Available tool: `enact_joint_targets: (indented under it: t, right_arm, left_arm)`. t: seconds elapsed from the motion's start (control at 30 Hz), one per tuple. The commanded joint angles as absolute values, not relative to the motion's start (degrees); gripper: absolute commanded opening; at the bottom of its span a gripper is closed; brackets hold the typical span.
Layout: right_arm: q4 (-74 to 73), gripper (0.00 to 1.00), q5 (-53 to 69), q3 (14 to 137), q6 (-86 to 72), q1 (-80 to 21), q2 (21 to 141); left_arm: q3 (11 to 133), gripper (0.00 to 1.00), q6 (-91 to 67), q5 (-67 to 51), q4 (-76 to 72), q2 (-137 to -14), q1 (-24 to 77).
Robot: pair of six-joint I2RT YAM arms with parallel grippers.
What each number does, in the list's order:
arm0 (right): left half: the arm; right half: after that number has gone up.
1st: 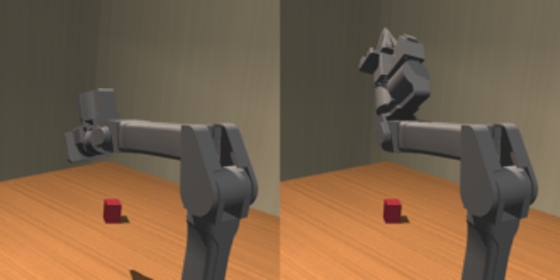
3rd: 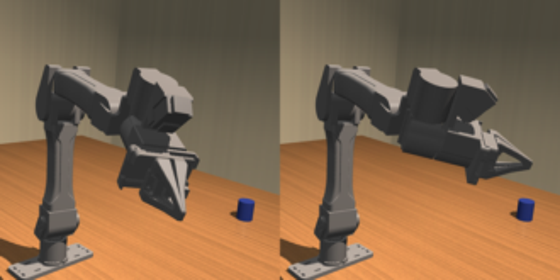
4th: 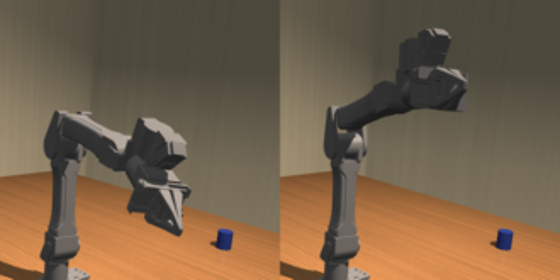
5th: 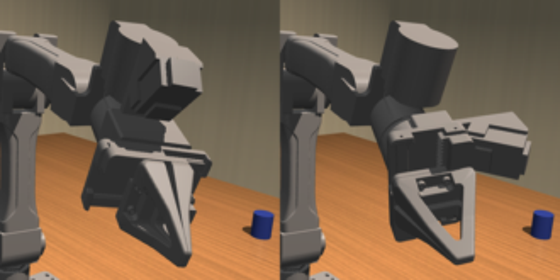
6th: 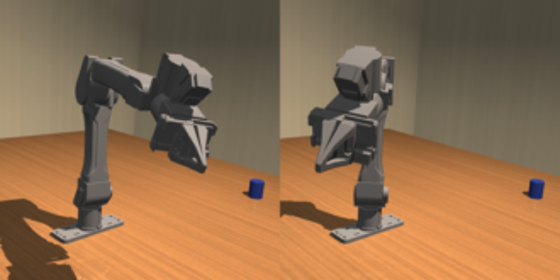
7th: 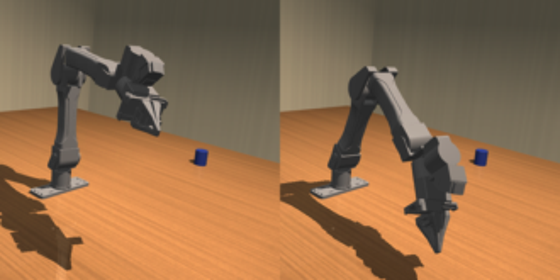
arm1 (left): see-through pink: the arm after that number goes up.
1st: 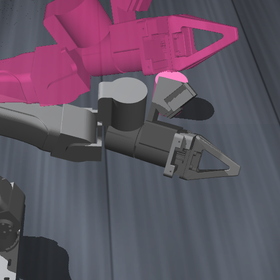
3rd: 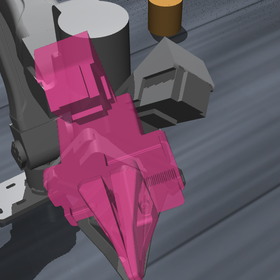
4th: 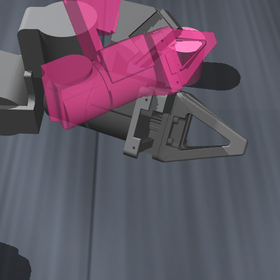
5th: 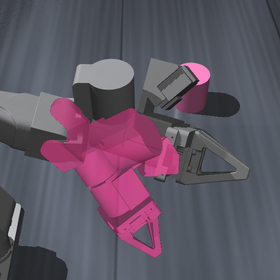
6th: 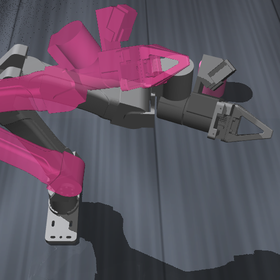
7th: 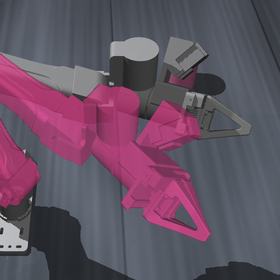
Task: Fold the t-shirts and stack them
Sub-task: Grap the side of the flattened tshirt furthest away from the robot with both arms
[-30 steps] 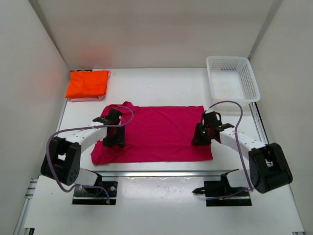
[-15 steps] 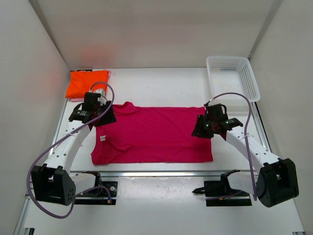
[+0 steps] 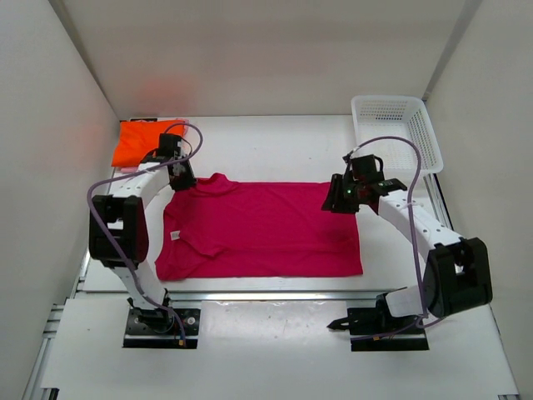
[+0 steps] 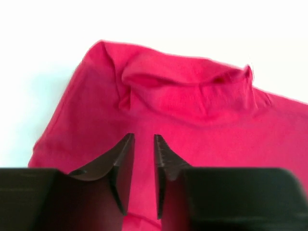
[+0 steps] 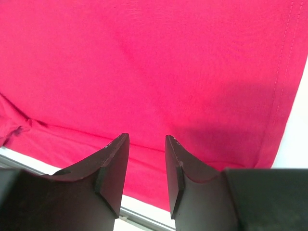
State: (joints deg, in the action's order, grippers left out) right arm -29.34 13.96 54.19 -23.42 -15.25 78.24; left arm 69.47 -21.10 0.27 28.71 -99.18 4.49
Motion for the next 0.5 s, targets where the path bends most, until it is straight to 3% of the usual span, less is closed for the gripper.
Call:
enact_joint_targets:
  t: [0.0,0.47]
  right_arm:
    - [-26.7,0.34,15.4,56.6,-22.2,-14.6,81.1]
    - [-22.8,0.34,17.1,56.7,-21.7,-14.0,85.3]
  left_arm:
    - [74.1,0.37,-19.5,2.7,26.9,-99.5,5.8]
    - [73.6,0.45,-17.3,5.4,25.2,-103.9,5.1]
